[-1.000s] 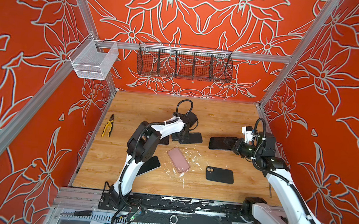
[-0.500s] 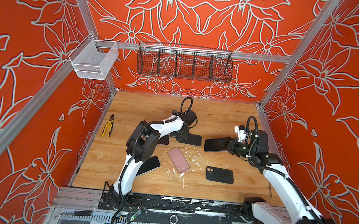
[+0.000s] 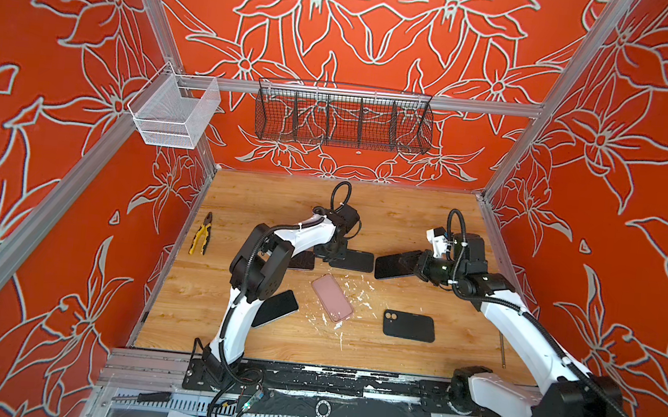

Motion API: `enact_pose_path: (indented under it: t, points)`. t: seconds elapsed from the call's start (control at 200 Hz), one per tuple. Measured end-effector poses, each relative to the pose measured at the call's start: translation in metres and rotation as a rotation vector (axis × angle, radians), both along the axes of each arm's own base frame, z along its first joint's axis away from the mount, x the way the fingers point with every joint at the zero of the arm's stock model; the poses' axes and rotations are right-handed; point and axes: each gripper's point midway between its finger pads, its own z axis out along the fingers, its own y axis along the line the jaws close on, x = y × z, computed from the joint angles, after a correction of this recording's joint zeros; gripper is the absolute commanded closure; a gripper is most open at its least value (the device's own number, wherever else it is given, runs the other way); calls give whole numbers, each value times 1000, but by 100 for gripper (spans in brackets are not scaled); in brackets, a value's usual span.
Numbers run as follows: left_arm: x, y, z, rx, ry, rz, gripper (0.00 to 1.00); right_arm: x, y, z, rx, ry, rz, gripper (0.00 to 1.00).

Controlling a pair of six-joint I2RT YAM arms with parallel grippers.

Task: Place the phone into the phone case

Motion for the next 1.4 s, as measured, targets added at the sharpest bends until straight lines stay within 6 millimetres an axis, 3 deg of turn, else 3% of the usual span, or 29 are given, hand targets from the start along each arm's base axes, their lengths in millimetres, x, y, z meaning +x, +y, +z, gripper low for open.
enact_pose_path:
  t: [0.15,0.235,0.335,0.39,0.485,0.575,0.751,0.986,1.401]
  points:
    - [-8,6,12,-61,3,33,74,6,6,-5,-14,6,8,100]
    - [-10,10,30,-117,-20,67,55,10,13,-8,-21,11,22,100]
    - [-4,18,63,-209,-84,103,28,16,23,-13,-31,16,38,100]
    - [0,23,82,-267,-126,121,18,21,29,-14,-31,17,48,100]
    - [7,31,106,-379,-180,156,11,29,40,-18,-28,15,57,100]
    - [11,34,110,-468,-196,179,5,37,52,-25,-25,20,66,100]
    - [3,22,93,-586,-147,172,1,56,76,-37,10,17,64,100]
    - [6,2,93,-720,-142,153,3,79,89,-62,70,27,13,100]
    - [8,-8,64,-797,-84,204,3,84,107,-97,75,82,8,100]
